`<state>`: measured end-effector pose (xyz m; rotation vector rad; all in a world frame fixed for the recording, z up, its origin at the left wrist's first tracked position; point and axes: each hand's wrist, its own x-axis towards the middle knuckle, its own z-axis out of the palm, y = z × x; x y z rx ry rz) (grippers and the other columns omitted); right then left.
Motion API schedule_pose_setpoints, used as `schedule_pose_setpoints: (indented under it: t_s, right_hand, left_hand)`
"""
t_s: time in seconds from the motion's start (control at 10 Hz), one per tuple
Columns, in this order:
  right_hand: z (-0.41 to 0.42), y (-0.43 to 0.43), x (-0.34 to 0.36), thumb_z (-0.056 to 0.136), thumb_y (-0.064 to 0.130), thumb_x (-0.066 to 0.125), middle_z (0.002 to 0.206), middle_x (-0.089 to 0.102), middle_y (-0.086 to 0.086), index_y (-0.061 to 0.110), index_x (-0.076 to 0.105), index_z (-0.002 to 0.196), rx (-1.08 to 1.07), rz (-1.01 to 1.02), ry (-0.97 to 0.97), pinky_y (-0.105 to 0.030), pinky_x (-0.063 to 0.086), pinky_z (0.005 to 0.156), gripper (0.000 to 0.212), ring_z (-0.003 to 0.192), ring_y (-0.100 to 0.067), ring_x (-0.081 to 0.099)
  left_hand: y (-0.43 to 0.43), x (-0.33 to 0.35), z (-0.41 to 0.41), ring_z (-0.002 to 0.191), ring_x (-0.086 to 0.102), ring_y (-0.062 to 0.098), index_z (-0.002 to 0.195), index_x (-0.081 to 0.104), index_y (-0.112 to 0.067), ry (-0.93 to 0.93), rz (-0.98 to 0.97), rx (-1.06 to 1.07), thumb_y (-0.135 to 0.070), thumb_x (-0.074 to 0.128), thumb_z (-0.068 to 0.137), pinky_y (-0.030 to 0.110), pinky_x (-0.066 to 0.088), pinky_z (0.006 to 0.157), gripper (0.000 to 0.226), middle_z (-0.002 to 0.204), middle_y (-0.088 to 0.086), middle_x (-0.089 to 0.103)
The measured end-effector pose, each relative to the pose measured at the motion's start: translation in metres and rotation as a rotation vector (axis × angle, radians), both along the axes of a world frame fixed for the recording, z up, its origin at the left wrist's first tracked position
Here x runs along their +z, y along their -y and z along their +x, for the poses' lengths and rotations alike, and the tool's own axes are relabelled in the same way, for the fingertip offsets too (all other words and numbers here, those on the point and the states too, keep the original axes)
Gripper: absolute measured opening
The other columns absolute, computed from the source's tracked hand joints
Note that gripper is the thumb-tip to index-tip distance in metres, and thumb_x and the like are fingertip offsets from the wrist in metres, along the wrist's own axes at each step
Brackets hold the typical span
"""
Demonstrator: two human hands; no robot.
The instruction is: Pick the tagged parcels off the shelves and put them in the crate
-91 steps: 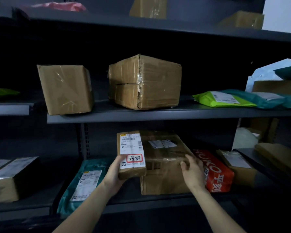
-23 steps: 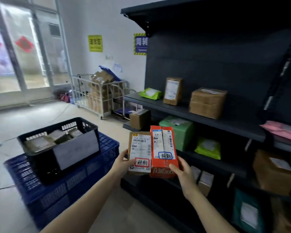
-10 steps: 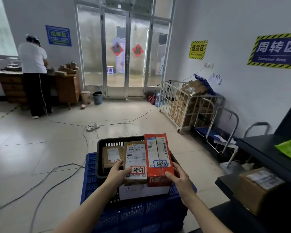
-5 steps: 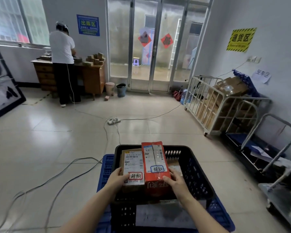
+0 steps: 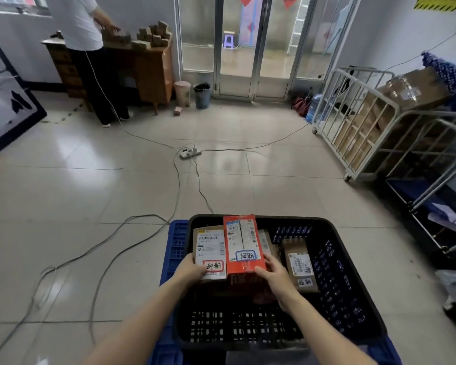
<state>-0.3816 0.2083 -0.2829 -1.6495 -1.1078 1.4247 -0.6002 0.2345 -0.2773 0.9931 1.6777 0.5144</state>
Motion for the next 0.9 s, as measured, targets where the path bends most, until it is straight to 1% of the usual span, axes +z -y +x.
schedule_pose_setpoints:
  t_s: [0.1, 0.2, 0.3, 0.4, 0.5, 0.6, 0.7, 0.8, 0.9]
  right_hand:
    - [0.003, -0.011, -0.006, 0.091, 0.014, 0.056, 0.108, 0.053, 0.014, 0.027, 0.044, 0.130, -0.001, -0.019, 0.036, -0.020, 0.043, 0.077, 0.043, 0.102, -0.006, 0.051]
    - [0.007, -0.017, -0.015, 0.092, 0.012, 0.054, 0.104, 0.053, 0.017, 0.023, 0.042, 0.134, 0.021, -0.054, 0.092, -0.022, 0.045, 0.082, 0.045, 0.105, -0.007, 0.051]
    - [0.008, -0.019, -0.022, 0.092, 0.011, 0.054, 0.115, 0.055, 0.008, 0.019, 0.037, 0.139, 0.041, -0.089, 0.134, -0.023, 0.048, 0.084, 0.050, 0.106, -0.007, 0.052]
    - [0.008, -0.019, -0.025, 0.093, 0.012, 0.053, 0.138, 0.047, -0.003, 0.019, 0.028, 0.145, 0.045, -0.109, 0.161, -0.037, 0.044, 0.102, 0.058, 0.123, -0.016, 0.047]
    - [0.009, -0.020, -0.027, 0.092, 0.014, 0.054, 0.138, 0.047, -0.002, 0.019, 0.028, 0.145, 0.058, -0.111, 0.161, -0.039, 0.042, 0.104, 0.059, 0.123, -0.015, 0.047]
    - [0.010, -0.020, -0.023, 0.092, 0.014, 0.054, 0.131, 0.051, 0.001, 0.020, 0.029, 0.143, 0.063, -0.113, 0.150, -0.038, 0.043, 0.103, 0.057, 0.115, -0.011, 0.048]
    - [0.011, -0.018, -0.020, 0.092, 0.014, 0.054, 0.134, 0.050, -0.001, 0.021, 0.031, 0.143, 0.072, -0.101, 0.146, -0.043, 0.042, 0.105, 0.056, 0.121, -0.016, 0.048]
    - [0.016, -0.014, -0.008, 0.092, 0.012, 0.053, 0.137, 0.049, -0.004, 0.019, 0.035, 0.140, 0.082, -0.078, 0.148, -0.040, 0.041, 0.105, 0.052, 0.125, -0.018, 0.046]
    - [0.023, -0.009, 0.001, 0.092, 0.012, 0.053, 0.140, 0.045, -0.007, 0.015, 0.031, 0.142, 0.071, -0.052, 0.170, -0.034, 0.040, 0.103, 0.054, 0.127, -0.018, 0.044]
  left_hand:
    - [-0.012, -0.012, 0.008, 0.095, 0.061, 0.017, 0.126, 0.045, -0.010, -0.032, -0.016, -0.015, -0.005, 0.063, 0.083, 0.028, 0.053, 0.078, 0.046, 0.119, 0.009, 0.062]
    - [-0.020, -0.021, 0.016, 0.105, 0.062, 0.022, 0.126, 0.042, -0.010, -0.065, -0.040, -0.031, -0.003, 0.065, 0.081, 0.037, 0.053, 0.092, 0.051, 0.120, 0.010, 0.062]
    - [-0.022, -0.029, 0.022, 0.108, 0.062, 0.023, 0.128, 0.038, -0.011, -0.121, -0.038, -0.064, -0.005, 0.065, 0.082, 0.037, 0.052, 0.093, 0.054, 0.122, 0.009, 0.061]
    - [-0.022, -0.034, 0.027, 0.103, 0.064, 0.020, 0.132, 0.032, -0.013, -0.158, -0.034, -0.074, -0.005, 0.062, 0.084, 0.030, 0.054, 0.080, 0.056, 0.121, 0.009, 0.062]
    - [-0.024, -0.037, 0.029, 0.091, 0.063, 0.016, 0.132, 0.029, -0.012, -0.176, -0.030, -0.078, -0.003, 0.060, 0.086, 0.024, 0.054, 0.066, 0.056, 0.118, 0.010, 0.063]
    - [-0.025, -0.034, 0.030, 0.100, 0.063, 0.020, 0.132, 0.030, -0.012, -0.206, -0.023, -0.088, -0.005, 0.062, 0.084, 0.034, 0.057, 0.079, 0.058, 0.120, 0.012, 0.060]
    - [-0.024, -0.030, 0.031, 0.118, 0.053, 0.030, 0.138, 0.027, -0.011, -0.283, 0.018, -0.114, -0.012, 0.064, 0.083, 0.046, 0.049, 0.098, 0.067, 0.130, 0.015, 0.050]
    - [-0.020, -0.019, 0.034, 0.122, 0.048, 0.029, 0.139, 0.031, -0.015, -0.360, 0.083, -0.150, -0.020, 0.065, 0.083, 0.045, 0.046, 0.100, 0.066, 0.133, 0.014, 0.047]
    - [-0.013, -0.009, 0.040, 0.117, 0.050, 0.024, 0.136, 0.037, -0.018, -0.422, 0.196, -0.196, -0.024, 0.063, 0.083, 0.037, 0.047, 0.097, 0.060, 0.130, 0.010, 0.050]
